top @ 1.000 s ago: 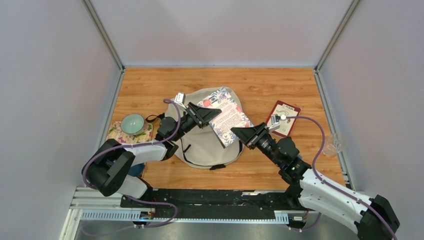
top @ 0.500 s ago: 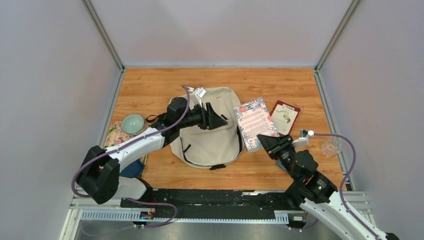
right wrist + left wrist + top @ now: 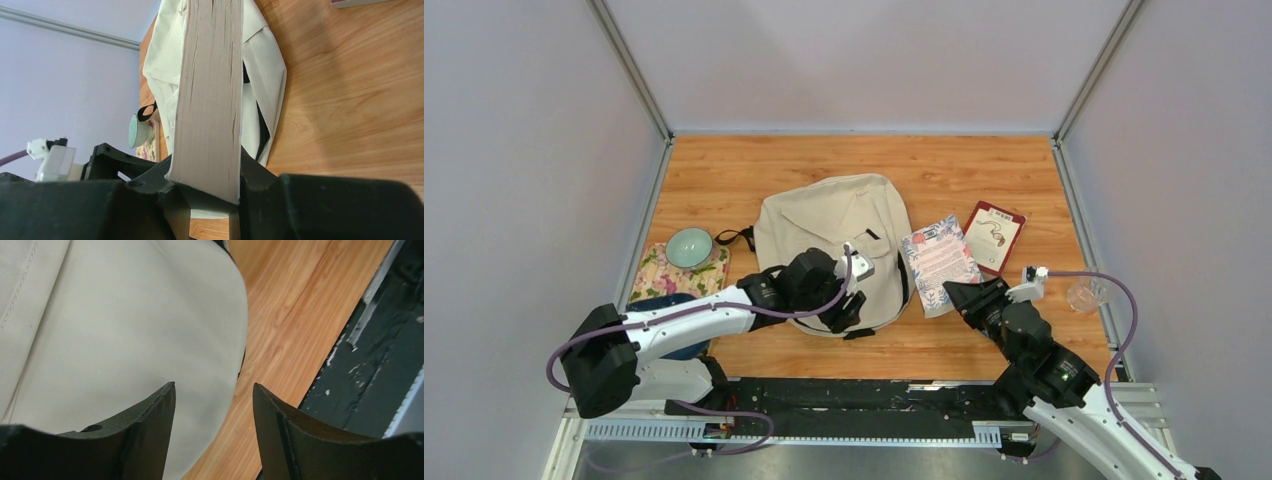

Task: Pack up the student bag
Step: Place the book in the student bag.

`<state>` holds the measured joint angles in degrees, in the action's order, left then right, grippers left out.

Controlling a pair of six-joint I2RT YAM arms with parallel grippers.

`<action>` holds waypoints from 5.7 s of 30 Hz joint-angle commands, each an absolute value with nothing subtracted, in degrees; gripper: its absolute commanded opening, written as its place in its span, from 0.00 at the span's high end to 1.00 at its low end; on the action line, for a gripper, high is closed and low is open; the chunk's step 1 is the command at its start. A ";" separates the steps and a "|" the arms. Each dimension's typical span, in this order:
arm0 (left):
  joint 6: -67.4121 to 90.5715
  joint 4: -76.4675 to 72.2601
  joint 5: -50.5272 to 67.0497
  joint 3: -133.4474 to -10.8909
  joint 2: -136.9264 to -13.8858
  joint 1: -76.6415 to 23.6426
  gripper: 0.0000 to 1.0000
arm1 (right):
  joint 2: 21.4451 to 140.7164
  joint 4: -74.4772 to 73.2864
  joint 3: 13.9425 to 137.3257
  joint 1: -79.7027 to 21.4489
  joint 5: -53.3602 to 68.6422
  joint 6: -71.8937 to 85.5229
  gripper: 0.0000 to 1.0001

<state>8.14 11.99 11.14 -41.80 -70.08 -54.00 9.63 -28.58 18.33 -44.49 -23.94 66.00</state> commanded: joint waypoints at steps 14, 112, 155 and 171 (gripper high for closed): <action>-4.57 11.51 2.90 -41.57 -74.79 -61.26 0.34 | 9.49 -22.41 18.63 -44.65 -24.61 69.08 1.00; 11.77 -4.22 0.69 -52.38 -64.69 -55.63 1.00 | 34.62 16.78 14.06 -44.65 -1.14 82.53 1.00; 13.71 0.70 0.97 -48.60 -59.06 -55.55 1.00 | 79.39 19.45 27.94 -51.06 -18.36 79.64 0.30; 13.10 1.14 0.26 -48.34 -58.80 -55.63 1.00 | 72.24 9.93 26.63 -57.92 -23.29 78.22 0.88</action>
<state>12.75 4.45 -0.62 -47.94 -60.75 -55.24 71.72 10.74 26.81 -57.69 -20.03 78.24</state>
